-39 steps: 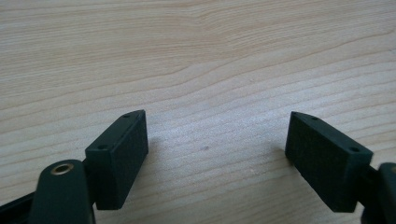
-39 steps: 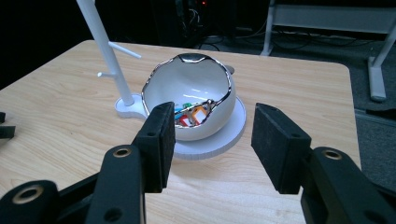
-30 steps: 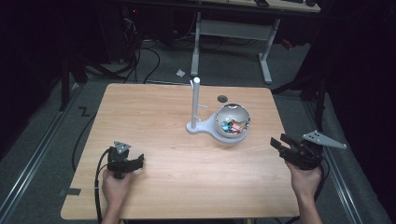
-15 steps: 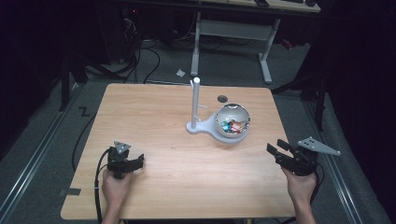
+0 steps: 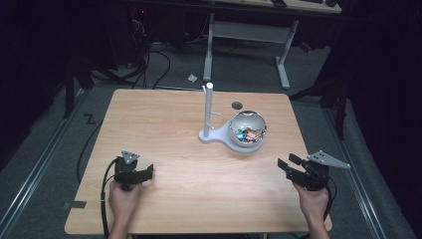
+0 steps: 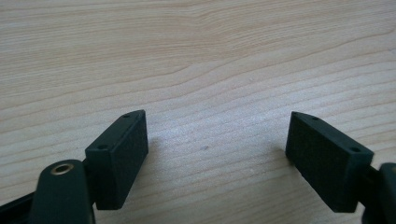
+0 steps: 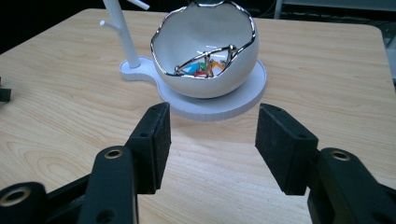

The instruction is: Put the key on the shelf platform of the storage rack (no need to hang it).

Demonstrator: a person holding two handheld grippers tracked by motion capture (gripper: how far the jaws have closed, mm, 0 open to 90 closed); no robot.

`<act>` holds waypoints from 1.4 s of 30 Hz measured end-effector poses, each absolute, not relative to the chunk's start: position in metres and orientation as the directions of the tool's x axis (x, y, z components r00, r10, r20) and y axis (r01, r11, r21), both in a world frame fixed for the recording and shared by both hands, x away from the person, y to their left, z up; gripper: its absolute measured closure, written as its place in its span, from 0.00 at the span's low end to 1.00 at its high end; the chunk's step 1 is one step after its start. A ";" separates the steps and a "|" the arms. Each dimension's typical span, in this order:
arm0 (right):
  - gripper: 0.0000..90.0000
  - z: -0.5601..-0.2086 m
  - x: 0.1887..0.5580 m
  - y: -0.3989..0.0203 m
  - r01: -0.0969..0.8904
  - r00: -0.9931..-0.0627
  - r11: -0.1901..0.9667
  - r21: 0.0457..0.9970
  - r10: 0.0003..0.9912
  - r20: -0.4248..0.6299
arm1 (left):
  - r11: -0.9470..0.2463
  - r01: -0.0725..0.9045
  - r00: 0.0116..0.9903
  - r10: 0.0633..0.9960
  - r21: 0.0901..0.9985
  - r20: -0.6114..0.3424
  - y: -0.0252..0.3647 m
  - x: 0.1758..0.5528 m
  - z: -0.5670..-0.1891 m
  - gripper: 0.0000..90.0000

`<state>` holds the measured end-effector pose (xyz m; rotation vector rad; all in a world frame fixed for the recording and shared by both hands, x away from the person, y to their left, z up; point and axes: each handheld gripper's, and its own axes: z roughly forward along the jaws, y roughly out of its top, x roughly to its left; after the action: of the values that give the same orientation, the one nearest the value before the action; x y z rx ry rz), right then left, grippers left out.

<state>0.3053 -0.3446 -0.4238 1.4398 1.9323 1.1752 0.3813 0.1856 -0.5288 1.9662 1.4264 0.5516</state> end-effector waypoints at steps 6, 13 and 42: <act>0.50 -0.433 0.308 -0.340 0.552 -0.355 0.100 0.828 0.926 0.125 | -0.207 0.678 0.323 0.946 0.706 -0.033 0.186 0.381 -0.529 0.24; 0.50 -0.441 0.311 -0.337 0.562 -0.351 0.105 0.821 0.928 0.122 | -0.207 0.678 0.323 0.946 0.706 -0.034 0.186 0.381 -0.529 0.24; 0.50 -0.492 0.328 -0.323 0.651 -0.337 0.165 0.741 0.938 0.087 | -0.207 0.678 0.323 0.946 0.706 -0.033 0.186 0.381 -0.529 0.24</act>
<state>0.3277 -0.3229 -0.4918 1.5067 2.0558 0.9934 0.3813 0.1856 -0.5288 1.9662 1.4264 0.5515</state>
